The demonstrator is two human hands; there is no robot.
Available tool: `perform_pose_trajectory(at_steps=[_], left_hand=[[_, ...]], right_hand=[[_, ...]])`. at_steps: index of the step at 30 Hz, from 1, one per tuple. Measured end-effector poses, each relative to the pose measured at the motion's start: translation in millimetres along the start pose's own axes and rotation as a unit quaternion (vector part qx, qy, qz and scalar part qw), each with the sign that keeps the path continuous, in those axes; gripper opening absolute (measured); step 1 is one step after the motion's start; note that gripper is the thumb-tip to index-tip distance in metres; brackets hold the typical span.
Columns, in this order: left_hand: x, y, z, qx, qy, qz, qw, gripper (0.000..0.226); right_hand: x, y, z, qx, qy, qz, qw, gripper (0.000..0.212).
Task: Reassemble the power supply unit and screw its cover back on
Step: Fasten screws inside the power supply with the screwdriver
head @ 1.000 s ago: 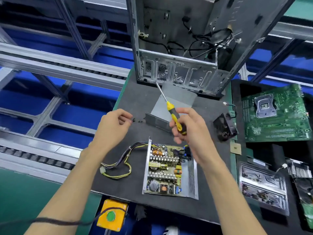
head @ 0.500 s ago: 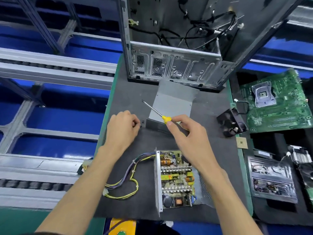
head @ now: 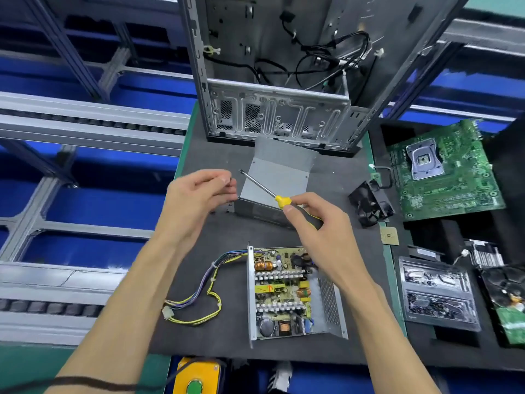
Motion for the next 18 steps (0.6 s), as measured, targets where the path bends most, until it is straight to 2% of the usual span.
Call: perform_pose_trajectory(at_steps=[2,4,14,18], left_hand=[[14.2,8.1,-12.3,0.088,-0.059,0.027,0.994,0.016],[25.7,11.2,-21.6,0.115,-0.080,0.034,0.990,0.013],[68.0,8.3,-52.2,0.083,-0.085,-0.005,0.993,0.016],[74.9,4.4,-55.3,0.032,-0.075,-0.042,0.996,0.019]], right_hand=[[5.1,-1.9,6.1,-0.005,-0.005,0.008,1.000,0.007],[11.2,-3.0,13.2,-0.012,-0.009,0.018,1.000,0.006],[36.7,-0.9,45.7,-0.031,-0.032,0.041,0.998,0.007],[42.7,1.0,54.4,-0.026,-0.039,0.047,0.998,0.008]])
Point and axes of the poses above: each hand's wrist, its own x-axis away from the middle knuckle, its own z-axis out of the back of the hand, y = z × x, the point moved 4 cm from there along -x, towards the middle knuckle, and after that the axes turned 10 degrees about z, right-handed, at the moved point
